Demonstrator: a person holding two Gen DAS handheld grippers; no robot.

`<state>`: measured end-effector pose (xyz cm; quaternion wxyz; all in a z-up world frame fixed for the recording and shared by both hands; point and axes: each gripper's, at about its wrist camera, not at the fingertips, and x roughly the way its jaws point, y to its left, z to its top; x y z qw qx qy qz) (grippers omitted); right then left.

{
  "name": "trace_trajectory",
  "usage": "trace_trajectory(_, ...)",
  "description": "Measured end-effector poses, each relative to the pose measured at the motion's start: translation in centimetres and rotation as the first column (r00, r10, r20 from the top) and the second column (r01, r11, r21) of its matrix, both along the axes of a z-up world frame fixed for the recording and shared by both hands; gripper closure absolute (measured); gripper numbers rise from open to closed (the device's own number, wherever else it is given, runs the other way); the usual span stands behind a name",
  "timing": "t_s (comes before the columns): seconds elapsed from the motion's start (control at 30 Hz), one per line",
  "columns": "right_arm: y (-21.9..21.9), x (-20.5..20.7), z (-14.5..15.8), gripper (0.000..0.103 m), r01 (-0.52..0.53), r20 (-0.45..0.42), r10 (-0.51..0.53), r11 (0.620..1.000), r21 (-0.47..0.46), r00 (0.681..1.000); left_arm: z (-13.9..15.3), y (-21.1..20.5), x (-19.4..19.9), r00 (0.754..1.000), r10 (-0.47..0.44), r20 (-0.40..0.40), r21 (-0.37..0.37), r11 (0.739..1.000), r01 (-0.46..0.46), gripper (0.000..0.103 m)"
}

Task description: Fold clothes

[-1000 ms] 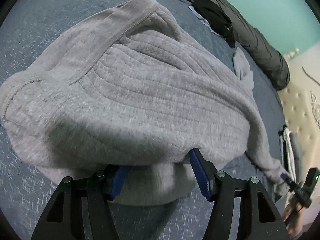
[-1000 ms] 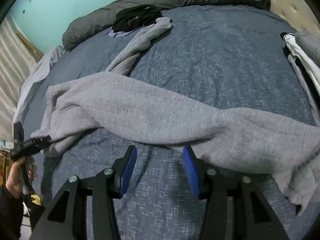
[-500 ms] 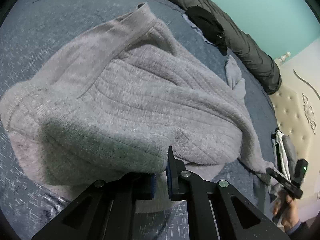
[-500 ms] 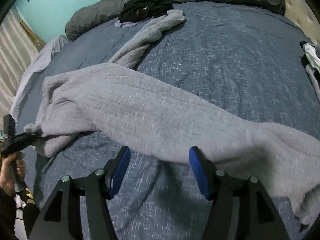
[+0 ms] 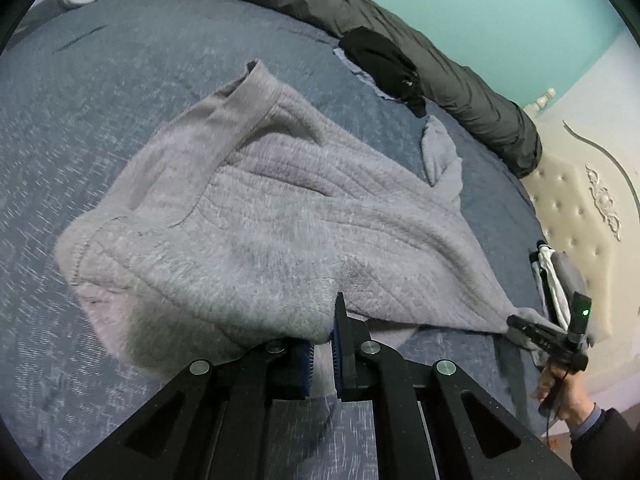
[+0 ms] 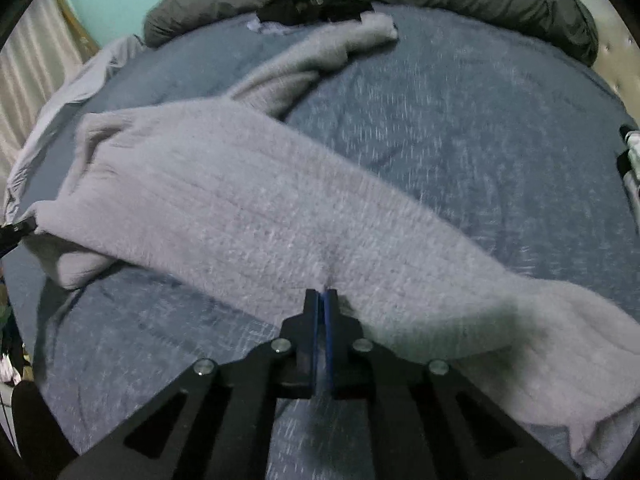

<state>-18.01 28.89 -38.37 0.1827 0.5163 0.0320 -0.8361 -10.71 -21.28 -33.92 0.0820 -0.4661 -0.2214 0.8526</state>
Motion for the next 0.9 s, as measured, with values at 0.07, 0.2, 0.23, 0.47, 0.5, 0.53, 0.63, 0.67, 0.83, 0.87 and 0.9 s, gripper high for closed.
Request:
trace_trajectory(0.07,0.4,0.9,1.4,0.101,-0.014,-0.027,0.014,1.0,-0.012,1.0,0.9,-0.3,1.1,1.0,-0.007,-0.01,0.001,1.0,0.007,0.096)
trace_trajectory(0.2,0.6,3.8,4.5,0.101,-0.063,-0.061,0.061,0.997,-0.043,0.996,2.3,-1.0,3.2,0.999,-0.018,-0.027,0.009,1.0,0.018,0.096)
trace_trajectory(0.23,0.5,4.7,5.1,0.101,-0.079,-0.064,0.076,0.996,-0.048,0.995,2.6,-1.2,4.0,0.999,-0.021,-0.03,0.013,1.0,0.021,0.096)
trace_trajectory(0.47,-0.6,9.4,3.8,0.101,-0.149,0.0,0.149,0.987,-0.056,0.989,1.3,-1.2,6.8,0.999,-0.04,0.027,0.014,0.999,0.04,0.096)
trace_trajectory(0.5,-0.6,9.4,3.1,0.101,-0.145,0.02,0.147,0.988,-0.061,0.989,0.8,-1.1,6.9,0.998,-0.041,0.047,0.014,0.999,0.04,0.095)
trace_trajectory(0.53,-0.6,9.5,2.4,0.101,-0.142,0.04,0.144,0.988,-0.065,0.989,0.4,-1.1,6.8,0.997,-0.038,0.063,0.015,0.999,0.037,0.093)
trace_trajectory(0.63,-0.6,9.3,2.1,0.101,-0.134,0.049,0.138,0.988,-0.073,0.989,0.2,-1.1,6.6,0.996,-0.032,0.086,-0.006,0.999,0.033,0.09)
trace_trajectory(0.67,-0.6,9.2,2.0,0.101,-0.131,0.051,0.135,0.988,-0.075,0.99,0.6,-1.3,6.6,0.996,-0.02,0.082,-0.022,1.0,0.022,0.088)
trace_trajectory(0.83,-0.6,8.8,1.8,0.098,-0.119,0.059,0.124,0.989,-0.087,0.991,2.5,-3.0,6.0,0.998,0.042,0.036,-0.062,0.997,-0.04,0.052)
trace_trajectory(0.87,-0.6,8.7,1.7,0.098,-0.116,0.06,0.122,0.989,-0.089,0.991,2.6,-3.4,5.6,0.998,0.05,0.031,-0.068,0.997,-0.047,0.052)
trace_trajectory(0.9,-0.6,8.6,1.7,0.098,-0.114,0.062,0.119,0.989,-0.091,0.991,2.7,-3.7,5.2,0.998,0.057,0.026,-0.075,0.996,-0.055,0.052)
